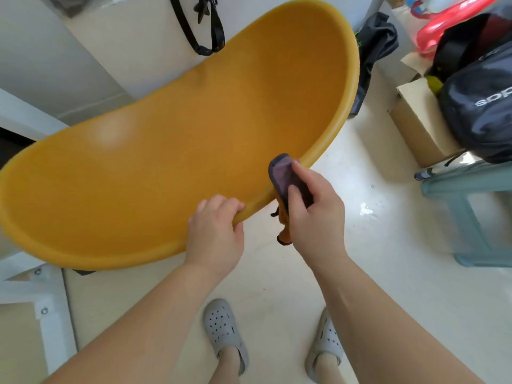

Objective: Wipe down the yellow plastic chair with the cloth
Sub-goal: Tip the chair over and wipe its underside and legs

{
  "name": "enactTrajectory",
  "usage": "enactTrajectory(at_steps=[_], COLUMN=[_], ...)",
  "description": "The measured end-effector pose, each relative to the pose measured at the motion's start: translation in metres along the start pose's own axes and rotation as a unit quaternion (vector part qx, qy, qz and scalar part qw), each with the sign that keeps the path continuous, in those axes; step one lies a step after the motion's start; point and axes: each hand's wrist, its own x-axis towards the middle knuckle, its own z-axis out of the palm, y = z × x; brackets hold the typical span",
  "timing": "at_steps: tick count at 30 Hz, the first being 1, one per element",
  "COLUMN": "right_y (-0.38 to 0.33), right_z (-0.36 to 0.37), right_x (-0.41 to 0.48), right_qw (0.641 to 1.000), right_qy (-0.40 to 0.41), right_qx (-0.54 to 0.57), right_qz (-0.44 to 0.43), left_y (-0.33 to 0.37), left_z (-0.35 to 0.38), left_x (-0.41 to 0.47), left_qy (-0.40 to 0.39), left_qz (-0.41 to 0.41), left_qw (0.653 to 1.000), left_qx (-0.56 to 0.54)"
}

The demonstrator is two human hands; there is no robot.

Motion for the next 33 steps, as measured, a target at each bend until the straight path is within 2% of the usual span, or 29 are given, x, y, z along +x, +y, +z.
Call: enactTrajectory(at_steps=[1,3,5,7,8,11,14,18,23,25,28,30,33], right_y=[0.011,0.027,0.036,0.040,0.039,0.038,0.036,0.028,0.042,0.049,0.049,0.045,0.040], right_z=[0.007,0.017,0.023,0.025,0.026,0.038,0.060,0.097,0.067,0.042,0.015,0.017,0.043], right_x=[0.004,0.010,0.019,0.036,0.046,0.049,-0.002,-0.069,-0.020,0.011,0.046,0.049,0.017], right_qw=[0.994,0.959,0.918,0.889,0.889,0.920,0.926,0.888,0.813,0.823,0.857,0.873,0.889], right_qy=[-0.043,-0.104,-0.089,-0.066,-0.056,-0.025,-0.052,-0.134,-0.136,-0.088,-0.014,-0.003,-0.030], right_qx=[-0.093,-0.253,-0.369,-0.428,-0.428,-0.370,-0.333,-0.356,-0.420,-0.442,-0.468,-0.458,-0.424], right_qz=[-0.046,-0.068,-0.115,-0.151,-0.153,-0.126,-0.170,-0.259,-0.379,-0.346,-0.217,-0.165,-0.168], left_y=[-0.001,-0.004,-0.012,-0.031,-0.044,-0.078,-0.082,-0.079,-0.078,-0.075,-0.075,-0.076,-0.081], left_z=[0.000,-0.002,-0.006,-0.010,-0.013,-0.017,-0.014,-0.012,-0.015,-0.014,-0.013,-0.016,-0.024], left_x=[-0.002,-0.004,-0.006,-0.012,-0.016,-0.032,-0.036,-0.034,-0.035,-0.034,-0.034,-0.034,-0.038], left_qy=[-0.012,-0.042,-0.057,-0.050,-0.036,-0.012,0.009,0.036,0.012,-0.003,-0.004,0.001,0.019], left_qz=[0.008,0.025,0.046,0.053,0.050,0.052,0.056,0.027,0.024,0.025,0.018,0.018,0.030], left_qw=[1.000,0.999,0.997,0.997,0.997,0.996,0.998,0.999,1.000,0.999,0.999,1.000,0.999], left_qx=[-0.007,-0.013,0.000,0.027,0.045,0.076,0.020,-0.026,0.011,0.034,0.032,0.006,-0.027])
